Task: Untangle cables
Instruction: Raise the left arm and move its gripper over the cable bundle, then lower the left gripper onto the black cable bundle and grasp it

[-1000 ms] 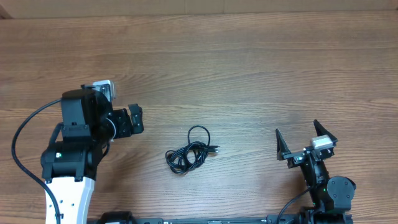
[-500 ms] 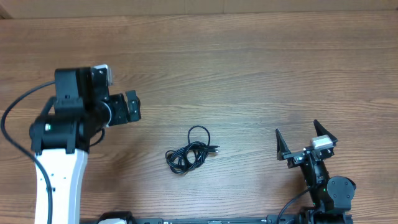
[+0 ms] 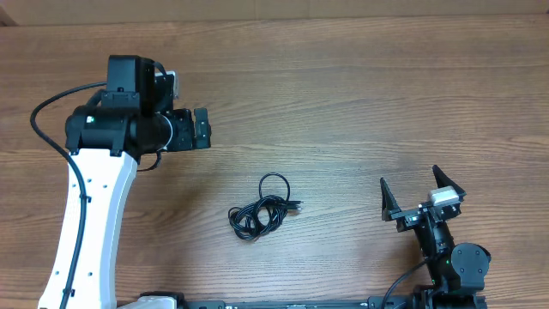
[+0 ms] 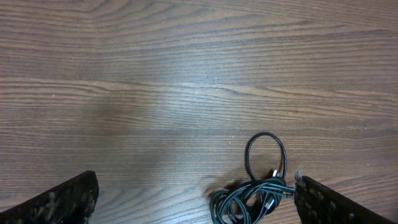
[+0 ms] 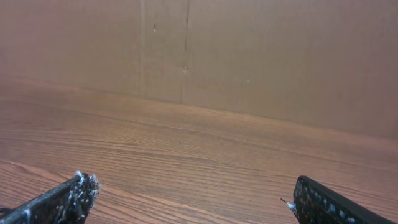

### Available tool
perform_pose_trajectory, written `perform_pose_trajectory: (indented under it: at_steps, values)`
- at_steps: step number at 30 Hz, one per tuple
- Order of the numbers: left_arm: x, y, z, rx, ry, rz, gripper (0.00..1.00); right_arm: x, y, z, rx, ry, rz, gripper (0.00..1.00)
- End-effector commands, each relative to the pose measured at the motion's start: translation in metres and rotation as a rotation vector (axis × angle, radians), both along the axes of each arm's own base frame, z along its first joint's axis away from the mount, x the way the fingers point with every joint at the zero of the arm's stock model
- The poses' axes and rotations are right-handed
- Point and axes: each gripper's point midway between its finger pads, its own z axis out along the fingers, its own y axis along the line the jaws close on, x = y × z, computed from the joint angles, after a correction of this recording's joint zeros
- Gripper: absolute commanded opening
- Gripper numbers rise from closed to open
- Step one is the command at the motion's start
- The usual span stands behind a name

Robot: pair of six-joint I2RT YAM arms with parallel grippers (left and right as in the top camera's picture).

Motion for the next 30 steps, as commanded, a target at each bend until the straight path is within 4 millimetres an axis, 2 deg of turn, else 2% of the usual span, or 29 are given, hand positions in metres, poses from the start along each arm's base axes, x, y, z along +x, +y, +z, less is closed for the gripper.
perform_pose_trajectory:
  at_steps: [1, 8, 19, 24, 27, 30]
  values:
    - [0.006, -0.003, 0.009, -0.008, -0.031, -0.016, 1.0, 0.001, -0.003, -0.002, -0.001, -0.003, -0.013, 1.0]
    - [0.016, -0.002, 0.014, -0.004, -0.078, -0.011, 1.0, 0.001, -0.003, -0.002, -0.001, -0.003, -0.013, 1.0]
    - [0.017, -0.004, 0.014, -0.001, -0.083, -0.034, 1.0, 0.001, -0.003, -0.002, -0.001, -0.003, -0.013, 1.0]
    - [0.011, -0.028, 0.014, -0.067, -0.089, -0.231, 1.0, 0.001, -0.003, -0.002, -0.001, -0.003, -0.013, 1.0]
    - [0.005, -0.032, 0.005, -0.064, -0.046, -0.265, 1.0, 0.001, -0.003, -0.002, -0.001, -0.003, -0.013, 1.0]
    - [-0.013, -0.045, -0.018, -0.039, 0.068, -0.389, 1.0, 0.001, -0.003, -0.002, -0.001, -0.003, -0.013, 1.0]
